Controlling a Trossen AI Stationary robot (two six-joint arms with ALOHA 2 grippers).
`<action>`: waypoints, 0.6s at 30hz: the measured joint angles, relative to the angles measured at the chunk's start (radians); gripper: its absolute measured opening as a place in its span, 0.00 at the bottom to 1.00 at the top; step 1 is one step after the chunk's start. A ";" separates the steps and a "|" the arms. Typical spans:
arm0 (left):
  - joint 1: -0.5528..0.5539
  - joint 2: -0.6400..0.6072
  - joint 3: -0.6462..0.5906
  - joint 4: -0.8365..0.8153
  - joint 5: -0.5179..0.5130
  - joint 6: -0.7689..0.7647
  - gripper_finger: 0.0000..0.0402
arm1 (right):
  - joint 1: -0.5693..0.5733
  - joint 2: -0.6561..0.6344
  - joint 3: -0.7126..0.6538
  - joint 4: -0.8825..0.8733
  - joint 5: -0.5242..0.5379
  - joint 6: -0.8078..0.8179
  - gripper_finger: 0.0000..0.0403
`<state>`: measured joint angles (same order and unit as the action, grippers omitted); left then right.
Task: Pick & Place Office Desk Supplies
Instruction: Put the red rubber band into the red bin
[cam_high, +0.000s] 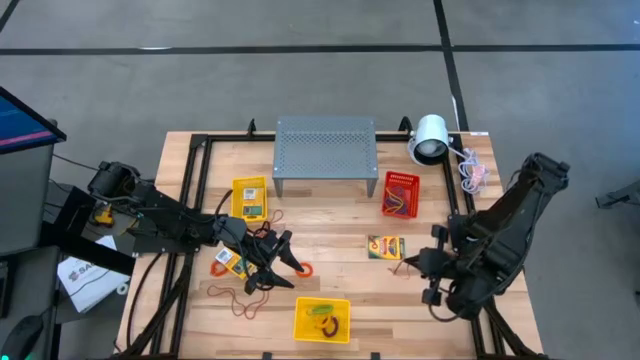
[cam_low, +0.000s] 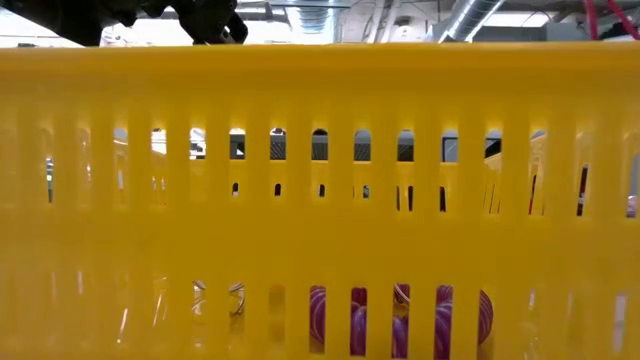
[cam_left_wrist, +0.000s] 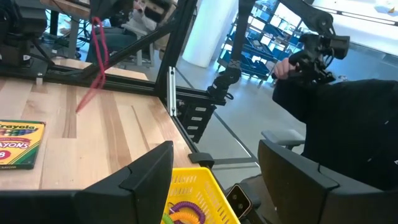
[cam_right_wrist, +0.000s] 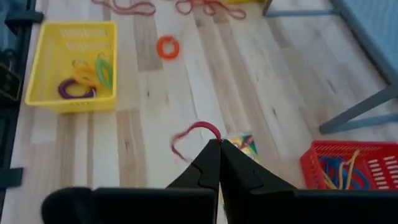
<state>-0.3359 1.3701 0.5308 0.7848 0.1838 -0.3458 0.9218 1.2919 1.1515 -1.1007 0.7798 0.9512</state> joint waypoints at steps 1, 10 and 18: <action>0.000 0.000 0.000 0.000 0.000 0.000 0.58 | 0.003 -0.006 0.000 -0.002 0.012 0.000 0.00; -0.004 0.000 0.000 0.000 0.000 0.000 0.58 | 0.015 -0.023 0.000 -0.108 0.136 0.043 0.00; -0.006 0.000 0.000 0.000 0.000 0.000 0.58 | 0.006 -0.023 0.000 -0.244 0.250 0.175 0.00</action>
<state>-0.3420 1.3701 0.5308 0.7849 0.1841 -0.3462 0.9279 1.2690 1.1519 -1.3443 1.0299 1.1259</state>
